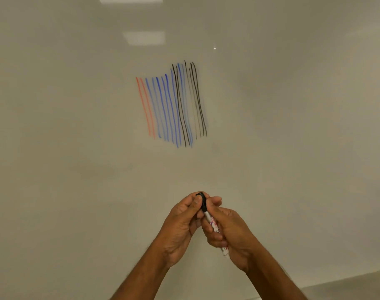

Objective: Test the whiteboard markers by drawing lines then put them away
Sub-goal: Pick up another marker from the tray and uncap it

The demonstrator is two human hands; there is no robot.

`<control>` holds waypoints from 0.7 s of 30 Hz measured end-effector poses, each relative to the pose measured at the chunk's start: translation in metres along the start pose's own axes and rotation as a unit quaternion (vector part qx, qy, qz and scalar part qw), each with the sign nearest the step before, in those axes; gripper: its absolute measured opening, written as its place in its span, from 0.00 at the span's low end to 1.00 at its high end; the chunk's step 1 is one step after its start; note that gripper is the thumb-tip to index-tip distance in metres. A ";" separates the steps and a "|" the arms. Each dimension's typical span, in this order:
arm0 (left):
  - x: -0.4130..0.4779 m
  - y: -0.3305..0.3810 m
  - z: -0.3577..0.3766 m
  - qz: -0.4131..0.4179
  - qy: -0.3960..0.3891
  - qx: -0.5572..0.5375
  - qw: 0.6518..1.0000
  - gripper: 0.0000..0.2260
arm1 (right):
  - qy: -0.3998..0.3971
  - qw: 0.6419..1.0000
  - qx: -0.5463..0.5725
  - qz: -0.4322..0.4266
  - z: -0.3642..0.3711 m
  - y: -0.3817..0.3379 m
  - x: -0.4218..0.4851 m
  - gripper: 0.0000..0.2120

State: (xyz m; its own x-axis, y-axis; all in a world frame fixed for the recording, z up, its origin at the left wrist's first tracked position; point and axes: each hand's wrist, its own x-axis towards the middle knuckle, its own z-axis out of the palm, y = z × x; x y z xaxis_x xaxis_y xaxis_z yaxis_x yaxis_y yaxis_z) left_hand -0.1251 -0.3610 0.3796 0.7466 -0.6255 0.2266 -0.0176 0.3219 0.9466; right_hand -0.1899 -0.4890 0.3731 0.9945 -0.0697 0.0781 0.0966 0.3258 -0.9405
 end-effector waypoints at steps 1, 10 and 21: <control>0.000 0.002 -0.001 0.004 0.005 -0.003 1.000 0.17 | 0.017 1.000 -0.016 -0.005 0.004 -0.001 0.002 0.21; 0.011 0.046 -0.017 0.103 0.118 -0.033 0.987 0.11 | 0.120 0.984 -0.128 -0.035 0.027 -0.005 0.008 0.24; 0.039 0.117 -0.061 0.444 0.289 0.261 0.807 0.09 | 0.033 0.979 0.091 -0.180 0.024 -0.089 0.038 0.11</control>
State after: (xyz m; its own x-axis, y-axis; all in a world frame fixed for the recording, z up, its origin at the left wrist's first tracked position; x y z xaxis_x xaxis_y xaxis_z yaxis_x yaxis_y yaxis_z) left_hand -0.0570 -0.3043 0.4852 0.4683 0.1720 0.8667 -0.8816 0.0243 0.4715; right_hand -0.1602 -0.4976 0.4681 0.8906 -0.2692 0.3665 0.4518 0.4312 -0.7810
